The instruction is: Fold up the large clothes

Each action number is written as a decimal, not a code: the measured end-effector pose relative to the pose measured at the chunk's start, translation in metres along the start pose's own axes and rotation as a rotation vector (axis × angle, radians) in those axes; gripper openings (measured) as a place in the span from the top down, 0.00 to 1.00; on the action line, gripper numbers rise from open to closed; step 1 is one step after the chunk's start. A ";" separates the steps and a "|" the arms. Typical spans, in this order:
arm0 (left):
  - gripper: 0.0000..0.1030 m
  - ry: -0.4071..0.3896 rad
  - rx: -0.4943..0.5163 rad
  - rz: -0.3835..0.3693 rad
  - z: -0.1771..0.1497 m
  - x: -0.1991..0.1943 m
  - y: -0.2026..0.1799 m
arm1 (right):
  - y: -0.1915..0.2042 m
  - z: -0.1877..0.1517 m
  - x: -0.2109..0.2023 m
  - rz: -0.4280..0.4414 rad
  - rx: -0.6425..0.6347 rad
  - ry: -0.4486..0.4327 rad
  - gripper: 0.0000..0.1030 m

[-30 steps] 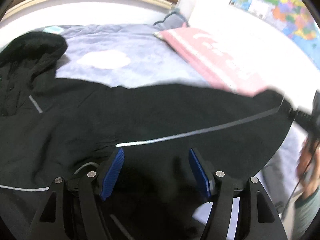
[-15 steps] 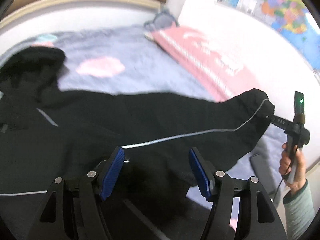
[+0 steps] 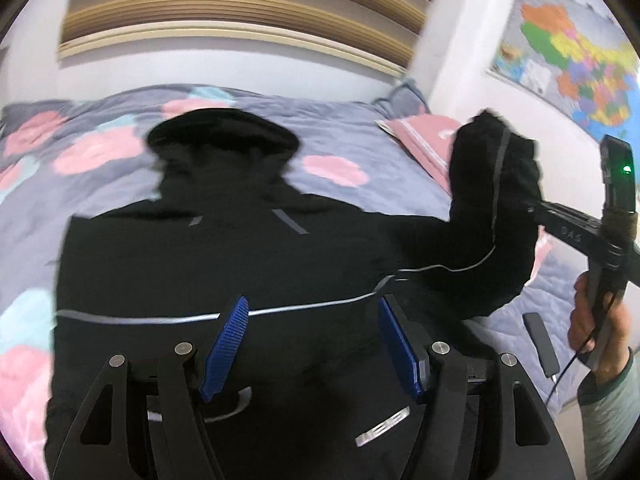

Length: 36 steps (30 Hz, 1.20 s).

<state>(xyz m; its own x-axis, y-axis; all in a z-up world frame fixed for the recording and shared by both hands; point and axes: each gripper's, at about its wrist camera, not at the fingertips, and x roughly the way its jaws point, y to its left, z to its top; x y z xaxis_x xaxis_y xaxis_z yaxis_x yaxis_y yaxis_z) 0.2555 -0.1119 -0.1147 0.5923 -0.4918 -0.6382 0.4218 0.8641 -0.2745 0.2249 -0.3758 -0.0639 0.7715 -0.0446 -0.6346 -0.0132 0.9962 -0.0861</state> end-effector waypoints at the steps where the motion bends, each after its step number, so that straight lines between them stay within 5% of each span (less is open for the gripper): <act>1: 0.34 -0.008 -0.016 0.004 -0.003 -0.010 0.012 | 0.021 0.005 0.008 0.021 -0.011 0.011 0.87; 12: 0.34 -0.062 -0.155 0.072 -0.037 -0.064 0.106 | 0.218 0.003 0.088 0.275 -0.137 0.136 0.87; 18: 0.34 -0.029 -0.217 0.093 -0.054 -0.059 0.136 | 0.269 -0.050 0.171 0.257 -0.172 0.337 0.83; 22: 0.34 -0.012 -0.215 0.109 -0.053 -0.058 0.142 | 0.261 -0.053 0.168 0.297 -0.162 0.326 0.75; 26: 0.33 -0.003 -0.208 0.092 -0.045 -0.054 0.140 | 0.225 -0.042 0.123 0.399 -0.088 0.262 0.39; 32: 0.33 0.036 -0.234 0.017 -0.027 -0.027 0.134 | 0.138 -0.041 0.058 0.300 0.012 0.097 0.37; 36: 0.33 0.096 -0.304 -0.002 -0.015 0.011 0.137 | 0.089 -0.053 0.048 0.216 0.071 0.084 0.37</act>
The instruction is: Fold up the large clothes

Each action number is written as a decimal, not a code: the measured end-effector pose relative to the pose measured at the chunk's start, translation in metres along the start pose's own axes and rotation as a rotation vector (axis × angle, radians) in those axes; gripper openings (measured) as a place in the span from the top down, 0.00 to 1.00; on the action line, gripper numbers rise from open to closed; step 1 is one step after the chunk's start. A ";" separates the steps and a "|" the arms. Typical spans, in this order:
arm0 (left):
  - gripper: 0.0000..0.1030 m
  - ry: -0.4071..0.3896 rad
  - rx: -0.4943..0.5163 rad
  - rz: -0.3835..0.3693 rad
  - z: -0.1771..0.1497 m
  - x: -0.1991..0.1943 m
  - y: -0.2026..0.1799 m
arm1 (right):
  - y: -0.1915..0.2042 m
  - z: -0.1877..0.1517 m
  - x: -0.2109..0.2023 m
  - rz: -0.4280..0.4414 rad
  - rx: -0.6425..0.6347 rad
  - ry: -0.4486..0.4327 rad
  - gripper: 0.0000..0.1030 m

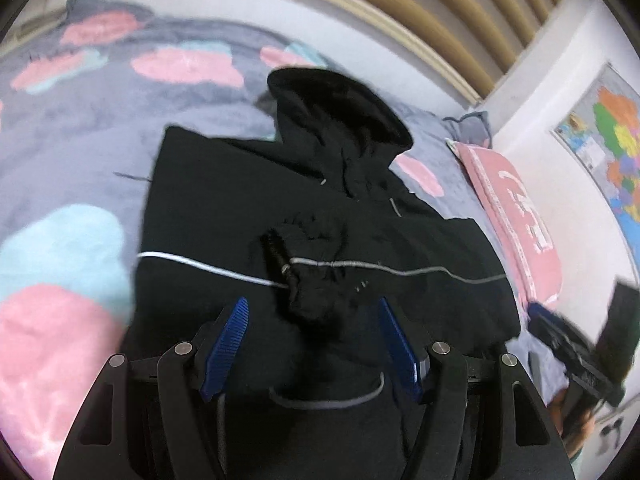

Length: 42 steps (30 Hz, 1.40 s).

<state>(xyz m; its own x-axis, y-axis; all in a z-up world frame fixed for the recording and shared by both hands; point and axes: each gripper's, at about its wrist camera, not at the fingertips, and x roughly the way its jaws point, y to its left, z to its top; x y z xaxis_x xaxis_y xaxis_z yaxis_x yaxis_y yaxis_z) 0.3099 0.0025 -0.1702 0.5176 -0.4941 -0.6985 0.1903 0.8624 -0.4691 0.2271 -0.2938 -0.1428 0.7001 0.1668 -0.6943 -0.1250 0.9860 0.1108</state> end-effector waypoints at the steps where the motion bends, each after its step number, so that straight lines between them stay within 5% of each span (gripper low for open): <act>1: 0.33 0.019 -0.021 0.004 0.004 0.013 0.001 | -0.010 -0.004 -0.004 -0.019 0.017 0.002 0.37; 6: 0.34 0.096 -0.054 0.051 0.007 0.064 -0.001 | -0.050 -0.023 -0.005 -0.057 0.092 0.042 0.37; 7: 0.43 0.093 -0.043 0.052 0.008 0.066 -0.005 | -0.055 -0.025 -0.008 -0.071 0.097 0.050 0.37; 8: 0.71 0.087 -0.027 0.045 0.009 0.067 -0.010 | -0.060 -0.026 -0.008 -0.082 0.099 0.057 0.37; 13: 0.75 -0.039 0.034 0.023 0.018 0.028 -0.029 | -0.077 -0.012 -0.004 -0.103 0.153 0.064 0.37; 16: 0.75 -0.134 0.019 0.030 0.024 -0.017 -0.013 | -0.081 -0.001 0.010 -0.103 0.189 0.077 0.37; 18: 0.75 -0.129 -0.022 0.033 0.025 -0.033 0.010 | -0.080 0.002 0.023 -0.088 0.206 0.095 0.37; 21: 0.74 -0.006 -0.039 0.086 0.013 -0.016 0.039 | -0.074 -0.001 0.062 -0.025 0.246 0.174 0.37; 24: 0.70 0.097 -0.057 0.123 -0.009 0.016 0.063 | -0.066 -0.015 0.105 -0.080 0.240 0.282 0.34; 27: 0.69 0.067 -0.069 0.091 -0.012 0.019 0.072 | -0.050 -0.019 0.108 -0.171 0.142 0.266 0.34; 33: 0.58 -0.064 -0.022 0.090 -0.006 -0.034 0.055 | -0.051 -0.003 0.086 -0.140 0.155 0.270 0.34; 35: 0.35 -0.117 0.025 0.099 -0.003 -0.049 0.037 | -0.036 0.009 0.065 -0.094 0.122 0.189 0.34; 37: 0.32 -0.162 0.065 0.037 0.004 -0.062 0.014 | -0.013 0.018 0.053 -0.048 0.072 0.120 0.34; 39: 0.32 -0.145 0.082 -0.051 0.006 -0.056 -0.003 | 0.007 0.020 0.053 -0.011 0.017 0.089 0.34; 42: 0.32 -0.084 0.138 -0.030 0.003 -0.018 -0.025 | 0.030 0.014 0.078 0.016 -0.043 0.108 0.34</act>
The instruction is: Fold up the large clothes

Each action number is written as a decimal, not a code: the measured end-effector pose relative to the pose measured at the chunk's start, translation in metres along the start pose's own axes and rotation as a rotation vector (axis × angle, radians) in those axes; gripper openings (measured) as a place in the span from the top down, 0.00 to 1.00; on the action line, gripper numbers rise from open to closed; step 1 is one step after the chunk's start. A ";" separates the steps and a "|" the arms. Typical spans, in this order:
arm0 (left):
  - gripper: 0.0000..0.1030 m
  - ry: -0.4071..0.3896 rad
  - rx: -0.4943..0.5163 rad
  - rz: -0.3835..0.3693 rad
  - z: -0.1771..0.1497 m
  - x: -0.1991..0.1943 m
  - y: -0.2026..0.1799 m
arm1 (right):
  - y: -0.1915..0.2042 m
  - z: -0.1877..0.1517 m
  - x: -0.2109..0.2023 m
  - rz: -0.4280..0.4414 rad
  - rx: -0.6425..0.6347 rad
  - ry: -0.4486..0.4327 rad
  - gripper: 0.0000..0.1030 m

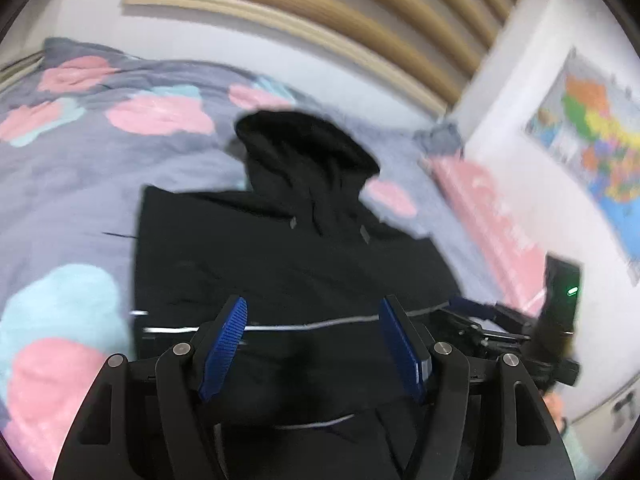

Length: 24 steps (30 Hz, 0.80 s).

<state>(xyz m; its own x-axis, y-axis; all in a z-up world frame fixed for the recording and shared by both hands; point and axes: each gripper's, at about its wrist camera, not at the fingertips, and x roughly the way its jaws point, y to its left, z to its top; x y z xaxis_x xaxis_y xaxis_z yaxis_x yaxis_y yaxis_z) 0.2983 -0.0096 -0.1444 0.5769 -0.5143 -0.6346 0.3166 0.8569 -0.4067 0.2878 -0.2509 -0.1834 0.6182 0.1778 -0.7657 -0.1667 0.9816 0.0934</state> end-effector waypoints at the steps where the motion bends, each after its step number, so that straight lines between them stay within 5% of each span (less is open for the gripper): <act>1: 0.32 0.051 0.008 0.025 -0.006 0.025 -0.002 | 0.004 -0.004 0.013 0.005 0.002 0.021 0.34; 5: 0.37 0.181 -0.045 0.134 -0.029 0.084 0.021 | 0.002 -0.031 0.052 -0.040 -0.036 0.049 0.35; 9: 0.38 0.203 -0.020 0.162 -0.027 0.083 0.015 | 0.007 -0.033 0.047 -0.059 -0.058 0.054 0.36; 11: 0.39 0.185 -0.012 0.174 -0.021 0.075 0.014 | 0.004 -0.030 0.039 -0.053 -0.033 0.060 0.37; 14: 0.39 0.053 0.007 0.172 -0.019 0.029 0.013 | -0.015 -0.025 0.008 -0.042 0.039 -0.021 0.37; 17: 0.39 -0.030 -0.034 0.216 -0.010 0.005 0.024 | -0.051 -0.019 -0.022 -0.143 0.116 -0.124 0.35; 21: 0.39 0.039 -0.146 0.220 -0.014 0.028 0.060 | -0.098 -0.034 -0.010 -0.199 0.231 -0.076 0.35; 24: 0.40 0.017 -0.058 0.249 -0.038 0.046 0.064 | -0.113 -0.065 0.021 -0.153 0.239 -0.053 0.35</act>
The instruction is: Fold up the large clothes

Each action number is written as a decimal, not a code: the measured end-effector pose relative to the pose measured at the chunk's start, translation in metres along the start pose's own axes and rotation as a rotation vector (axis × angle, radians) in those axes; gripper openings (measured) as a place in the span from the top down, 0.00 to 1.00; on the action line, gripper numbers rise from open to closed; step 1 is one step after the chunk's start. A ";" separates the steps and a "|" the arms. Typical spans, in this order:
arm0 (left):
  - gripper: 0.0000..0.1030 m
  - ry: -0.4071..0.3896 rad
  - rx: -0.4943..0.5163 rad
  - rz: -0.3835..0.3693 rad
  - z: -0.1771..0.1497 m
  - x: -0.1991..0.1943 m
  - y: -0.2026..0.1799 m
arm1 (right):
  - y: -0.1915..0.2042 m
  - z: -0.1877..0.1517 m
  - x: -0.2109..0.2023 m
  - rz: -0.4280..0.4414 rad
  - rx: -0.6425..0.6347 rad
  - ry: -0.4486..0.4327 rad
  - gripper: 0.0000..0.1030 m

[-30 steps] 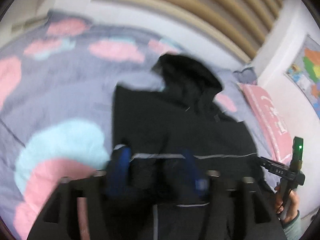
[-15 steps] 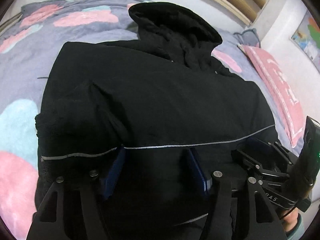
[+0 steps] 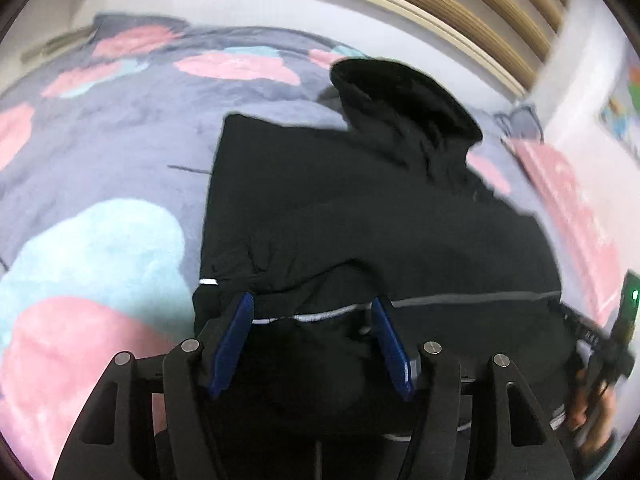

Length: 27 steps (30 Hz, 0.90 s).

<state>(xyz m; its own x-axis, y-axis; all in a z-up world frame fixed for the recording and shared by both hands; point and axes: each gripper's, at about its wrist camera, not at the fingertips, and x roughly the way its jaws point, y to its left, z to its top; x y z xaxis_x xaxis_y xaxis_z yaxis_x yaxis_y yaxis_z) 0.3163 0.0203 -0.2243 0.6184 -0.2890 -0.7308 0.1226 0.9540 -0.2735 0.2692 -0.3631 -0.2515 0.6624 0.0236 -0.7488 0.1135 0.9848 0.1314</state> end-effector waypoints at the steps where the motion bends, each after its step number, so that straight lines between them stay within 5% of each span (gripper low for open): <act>1: 0.39 -0.019 0.011 0.024 -0.002 -0.001 -0.004 | -0.002 -0.001 -0.004 0.006 0.012 -0.029 0.35; 19: 0.39 -0.039 0.088 0.111 -0.006 -0.002 -0.021 | 0.006 -0.002 -0.003 -0.027 -0.015 -0.023 0.27; 23: 0.39 0.042 0.119 0.167 0.007 -0.008 -0.033 | 0.013 0.010 -0.002 -0.082 -0.027 0.096 0.27; 27: 0.39 0.080 0.061 0.081 0.045 -0.050 -0.042 | 0.021 0.033 -0.024 -0.074 -0.009 0.234 0.26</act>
<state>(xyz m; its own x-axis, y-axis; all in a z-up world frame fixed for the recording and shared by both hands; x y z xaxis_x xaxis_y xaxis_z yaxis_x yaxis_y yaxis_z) 0.3148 -0.0021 -0.1479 0.5646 -0.2144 -0.7970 0.1233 0.9767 -0.1754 0.2802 -0.3490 -0.2090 0.4629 -0.0106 -0.8864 0.1478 0.9869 0.0653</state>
